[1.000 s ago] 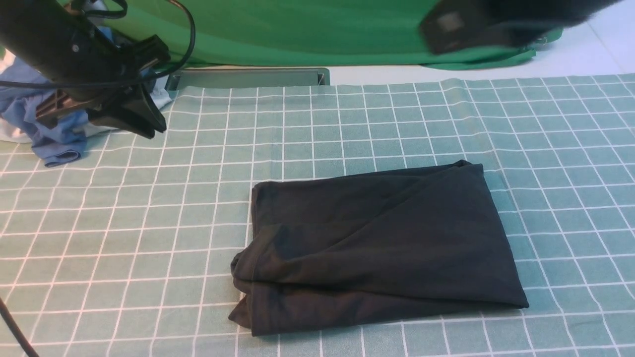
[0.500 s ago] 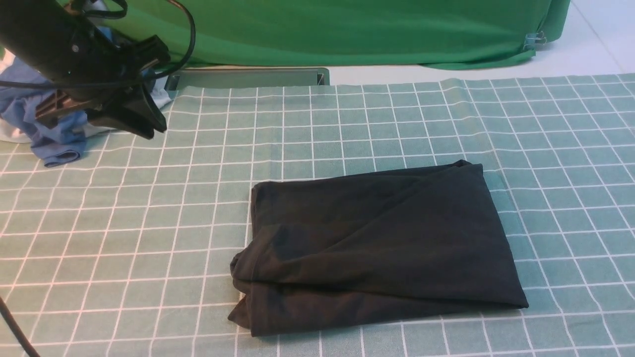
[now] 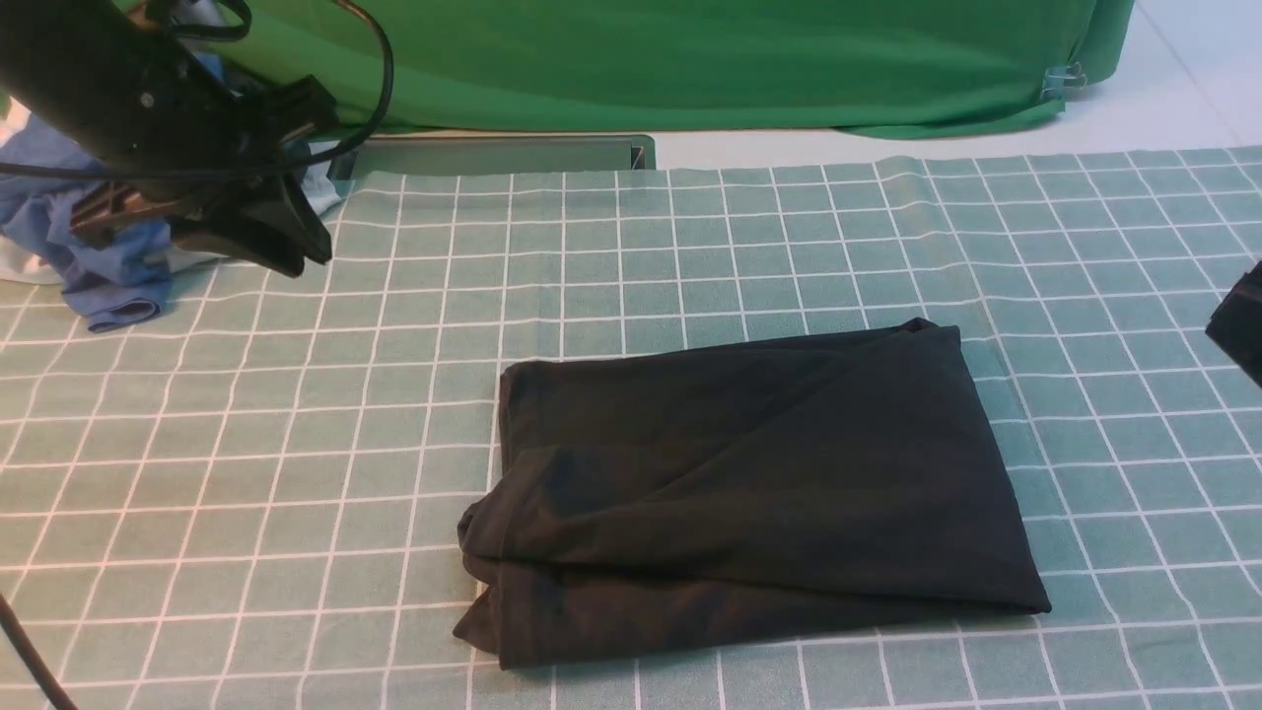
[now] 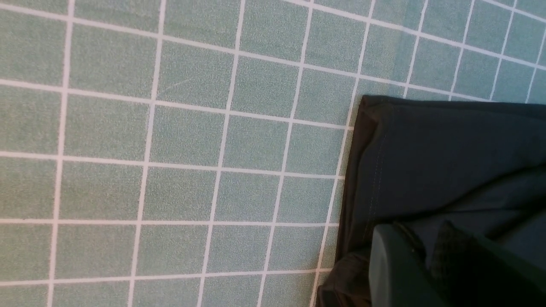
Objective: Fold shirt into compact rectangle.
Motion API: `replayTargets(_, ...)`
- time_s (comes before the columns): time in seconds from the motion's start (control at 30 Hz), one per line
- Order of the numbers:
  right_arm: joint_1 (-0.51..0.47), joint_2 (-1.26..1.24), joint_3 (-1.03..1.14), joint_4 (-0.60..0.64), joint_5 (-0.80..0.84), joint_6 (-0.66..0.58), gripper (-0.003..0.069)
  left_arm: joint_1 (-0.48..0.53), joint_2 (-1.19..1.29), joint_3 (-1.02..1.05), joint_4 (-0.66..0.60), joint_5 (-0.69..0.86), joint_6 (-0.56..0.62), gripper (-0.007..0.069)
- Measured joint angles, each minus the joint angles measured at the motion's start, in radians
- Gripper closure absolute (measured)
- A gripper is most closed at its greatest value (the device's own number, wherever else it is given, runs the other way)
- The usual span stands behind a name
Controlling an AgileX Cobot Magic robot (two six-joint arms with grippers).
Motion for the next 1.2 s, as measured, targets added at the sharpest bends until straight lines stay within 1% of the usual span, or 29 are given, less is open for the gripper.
replayTargets(0.27, 0.0, 0.0, 0.003, 0.0, -0.011, 0.001, 0.058, 0.0, 0.0, 0.0, 0.002, 0.0, 0.004, 0.0498)
replayTargets(0.63, 0.0, 0.0, 0.003, 0.0, -0.014, 0.001, 0.0568, 0.001, 0.0, 0.0, 0.02, 0.0, 0.007, 0.0489)
replayTargets(0.77, 0.0, -0.029, 0.004, 0.0, 0.004, 0.001, 0.0565, 0.001, 0.0, 0.0, 0.02, 0.0, 0.007, 0.0479)
replayTargets(0.87, -0.02, -0.053, 0.004, 0.0, 0.033, 0.001, 0.0559, 0.001, 0.0, 0.0, 0.02, 0.0, 0.007, 0.0479)
replayTargets(0.9, -0.064, -0.062, 0.004, 0.0, 0.066, 0.001, 0.0556, 0.001, 0.0, 0.0, 0.02, 0.0, 0.007, 0.0477)
replayTargets(0.93, -0.078, -0.062, 0.004, 0.0, 0.07, 0.001, 0.0555, 0.001, 0.0, 0.0, 0.02, 0.0, 0.007, 0.0477)
replayTargets(0.97, -0.145, -0.067, 0.009, -0.001, 0.101, 0.001, 0.0551, 0.001, 0.0, 0.0, 0.02, 0.0, 0.007, 0.0474)
replayTargets(1.03, -0.235, -0.083, 0.039, -0.005, 0.115, 0.001, 0.0547, 0.001, 0.0, 0.0, 0.021, 0.0, 0.007, 0.0466)
replayTargets(1.07, -0.245, -0.086, 0.048, -0.007, 0.115, 0.001, 0.0546, 0.001, 0.0, 0.0, 0.021, 0.0, 0.007, 0.0464)
replayTargets(1.13, -0.367, -0.137, 0.12, -0.016, 0.127, 0.001, 0.054, 0.001, 0.0, 0.0, 0.021, 0.0, -0.001, 0.046)
replayTargets(1.2, -0.467, -0.189, 0.206, -0.018, 0.137, 0.001, 0.0534, 0.001, 0.0, 0.0, 0.024, 0.0, -0.007, 0.0458)
